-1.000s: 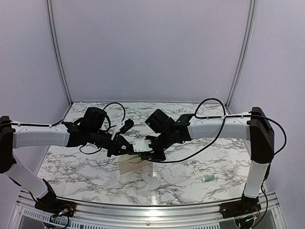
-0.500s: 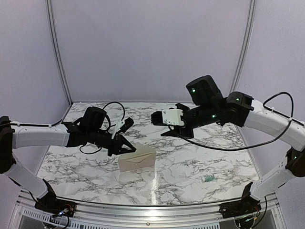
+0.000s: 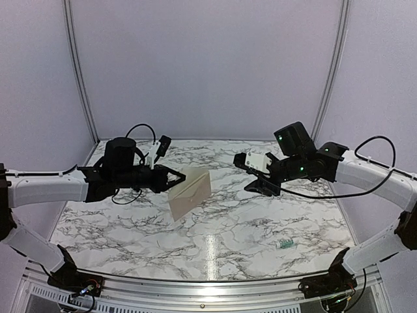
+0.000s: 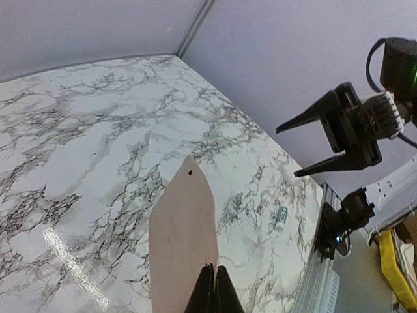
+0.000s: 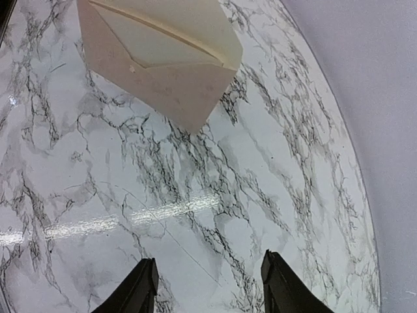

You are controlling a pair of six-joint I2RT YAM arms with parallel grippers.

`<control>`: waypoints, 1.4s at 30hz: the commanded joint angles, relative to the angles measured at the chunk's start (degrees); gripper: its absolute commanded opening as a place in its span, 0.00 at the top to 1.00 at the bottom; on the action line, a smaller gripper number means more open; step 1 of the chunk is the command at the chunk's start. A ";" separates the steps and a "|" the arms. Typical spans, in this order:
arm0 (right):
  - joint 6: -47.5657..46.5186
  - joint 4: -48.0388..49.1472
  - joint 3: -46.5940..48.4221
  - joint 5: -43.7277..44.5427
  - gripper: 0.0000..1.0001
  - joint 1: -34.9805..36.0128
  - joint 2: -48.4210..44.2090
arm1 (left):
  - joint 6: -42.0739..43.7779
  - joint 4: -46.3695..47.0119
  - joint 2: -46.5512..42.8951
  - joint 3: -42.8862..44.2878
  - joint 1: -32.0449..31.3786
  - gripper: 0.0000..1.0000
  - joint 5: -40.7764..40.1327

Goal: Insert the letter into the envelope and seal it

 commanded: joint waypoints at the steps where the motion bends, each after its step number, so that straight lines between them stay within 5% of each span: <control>1: 5.17 6.43 -2.05 -2.83 0.48 -2.45 -0.84 | -19.40 14.83 -4.34 -7.36 -3.30 1.00 -17.95; 9: 6.29 9.78 -3.91 -2.67 0.48 -4.41 2.32 | -37.83 32.31 -1.38 -19.14 -14.84 1.00 -42.86; 19: 7.34 12.91 -6.95 -3.12 0.48 -4.54 5.60 | -51.66 34.48 7.25 -22.68 -25.27 1.00 -66.89; 27: 6.66 13.87 -8.35 -2.39 0.48 -4.51 6.08 | -52.30 33.07 10.99 -22.49 -25.83 0.96 -68.10; 38: 6.04 13.39 -9.10 -1.87 0.48 -4.52 7.16 | -51.58 19.10 17.18 -15.49 -25.83 0.95 -67.65; 42: 5.71 12.32 -8.44 -1.43 0.47 -4.64 7.18 | -50.78 14.36 16.95 -14.51 -25.60 0.79 -67.62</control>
